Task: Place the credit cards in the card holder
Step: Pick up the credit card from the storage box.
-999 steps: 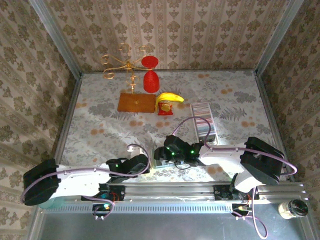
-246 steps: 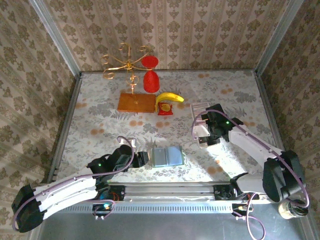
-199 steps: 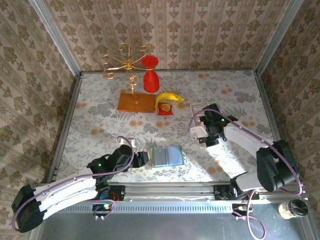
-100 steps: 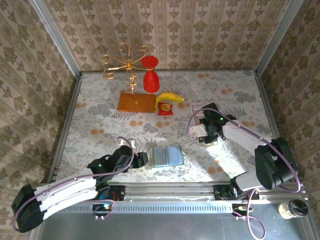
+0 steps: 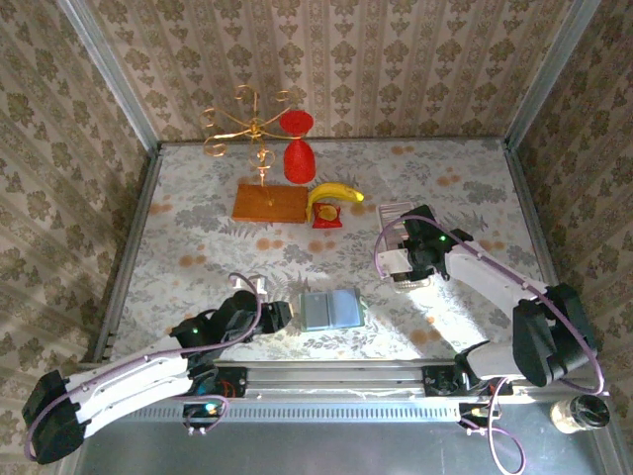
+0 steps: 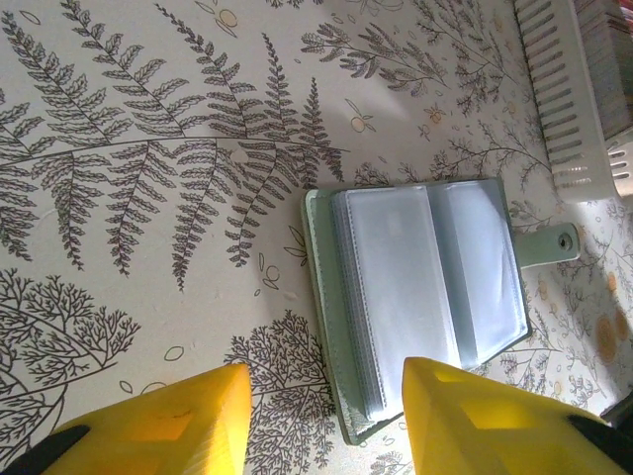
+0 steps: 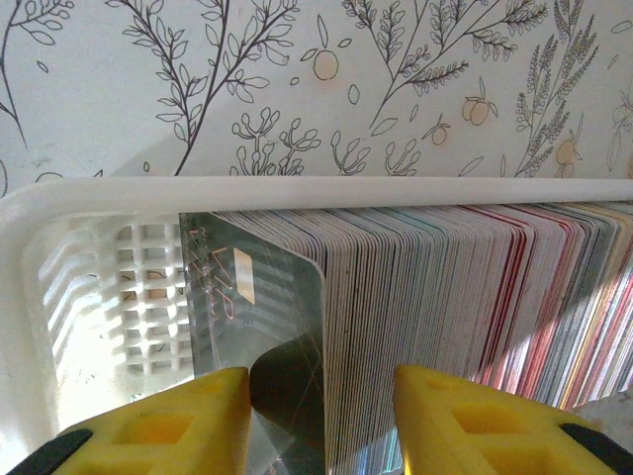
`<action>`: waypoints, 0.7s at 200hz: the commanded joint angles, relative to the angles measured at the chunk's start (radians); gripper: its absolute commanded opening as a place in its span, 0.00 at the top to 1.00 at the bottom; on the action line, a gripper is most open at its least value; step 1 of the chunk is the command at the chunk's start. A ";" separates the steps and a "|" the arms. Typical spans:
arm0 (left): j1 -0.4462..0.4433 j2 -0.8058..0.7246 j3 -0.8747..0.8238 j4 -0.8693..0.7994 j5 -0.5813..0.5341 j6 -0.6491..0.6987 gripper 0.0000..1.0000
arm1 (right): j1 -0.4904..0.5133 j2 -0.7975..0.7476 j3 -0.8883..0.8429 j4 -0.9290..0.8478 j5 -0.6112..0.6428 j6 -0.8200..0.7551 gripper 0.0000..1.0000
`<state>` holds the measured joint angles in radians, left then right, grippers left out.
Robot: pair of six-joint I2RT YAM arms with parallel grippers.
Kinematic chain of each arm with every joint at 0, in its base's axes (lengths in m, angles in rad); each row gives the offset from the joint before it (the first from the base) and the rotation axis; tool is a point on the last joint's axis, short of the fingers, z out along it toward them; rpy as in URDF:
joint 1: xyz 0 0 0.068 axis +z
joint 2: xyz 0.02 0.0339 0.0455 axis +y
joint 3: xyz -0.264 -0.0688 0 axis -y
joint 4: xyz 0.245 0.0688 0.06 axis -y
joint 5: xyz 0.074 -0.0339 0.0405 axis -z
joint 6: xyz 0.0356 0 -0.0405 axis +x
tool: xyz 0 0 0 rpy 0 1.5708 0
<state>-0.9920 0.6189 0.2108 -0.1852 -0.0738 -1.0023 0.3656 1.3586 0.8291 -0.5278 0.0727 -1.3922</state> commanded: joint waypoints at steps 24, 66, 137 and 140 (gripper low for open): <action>0.006 -0.013 -0.013 0.013 0.008 -0.017 0.57 | 0.006 -0.039 -0.015 0.019 0.016 -0.017 0.64; 0.001 -0.020 -0.016 0.016 0.012 -0.024 0.60 | 0.010 -0.077 -0.027 0.035 0.021 -0.014 0.73; -0.014 -0.024 0.003 0.006 0.005 -0.030 0.63 | 0.024 -0.154 -0.015 -0.089 -0.019 0.002 0.97; -0.013 -0.024 0.006 0.005 0.007 -0.030 0.63 | 0.028 -0.161 -0.011 -0.109 -0.029 0.002 1.00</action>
<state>-0.9955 0.6064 0.2077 -0.1787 -0.0738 -1.0176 0.3771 1.2495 0.8074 -0.5816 0.0692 -1.3933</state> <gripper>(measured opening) 0.371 0.091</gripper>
